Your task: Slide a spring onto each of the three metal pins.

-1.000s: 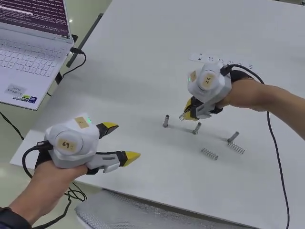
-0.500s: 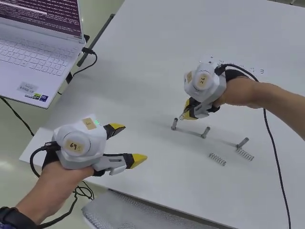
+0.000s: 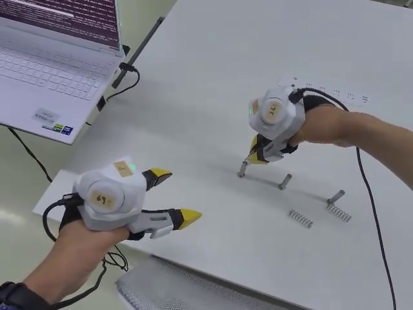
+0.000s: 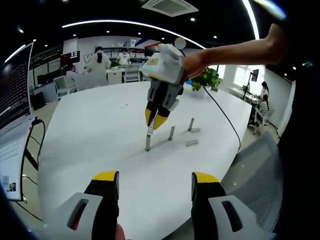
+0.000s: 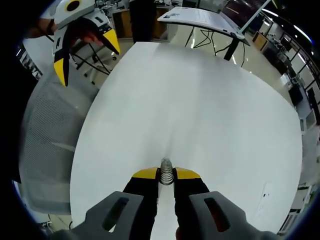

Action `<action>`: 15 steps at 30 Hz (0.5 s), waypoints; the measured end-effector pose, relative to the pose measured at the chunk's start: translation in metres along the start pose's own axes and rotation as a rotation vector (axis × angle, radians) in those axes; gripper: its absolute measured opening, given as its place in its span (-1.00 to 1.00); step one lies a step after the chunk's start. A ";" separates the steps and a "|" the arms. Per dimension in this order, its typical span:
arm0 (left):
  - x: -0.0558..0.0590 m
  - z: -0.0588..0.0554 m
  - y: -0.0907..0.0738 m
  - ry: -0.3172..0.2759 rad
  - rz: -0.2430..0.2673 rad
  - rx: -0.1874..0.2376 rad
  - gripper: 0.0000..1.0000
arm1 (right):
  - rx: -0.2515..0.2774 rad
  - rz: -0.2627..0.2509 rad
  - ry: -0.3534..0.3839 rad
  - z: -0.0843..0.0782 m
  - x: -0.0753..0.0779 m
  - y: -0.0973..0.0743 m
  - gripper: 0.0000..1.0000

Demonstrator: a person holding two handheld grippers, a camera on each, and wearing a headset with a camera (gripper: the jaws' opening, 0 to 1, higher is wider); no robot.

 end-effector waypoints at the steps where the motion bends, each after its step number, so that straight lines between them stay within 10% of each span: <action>1: 0.000 0.000 0.000 -0.001 0.000 0.000 0.07 | -0.003 0.000 -0.005 0.000 0.000 0.001 -0.83; 15: -0.001 -0.005 -0.003 -0.013 0.006 -0.006 0.06 | -0.035 0.012 -0.034 0.001 0.001 0.011 -0.82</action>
Point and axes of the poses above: the centre of the closed fingertips' face, and the gripper's own axes: y roughly forward along the fingers, x roughly to its right, z roughly out of its top, the point moved 4 cm from there along -y, roughly backward along the fingers, and after that the axes turned 7 degrees about y, right-handed, at the moved point
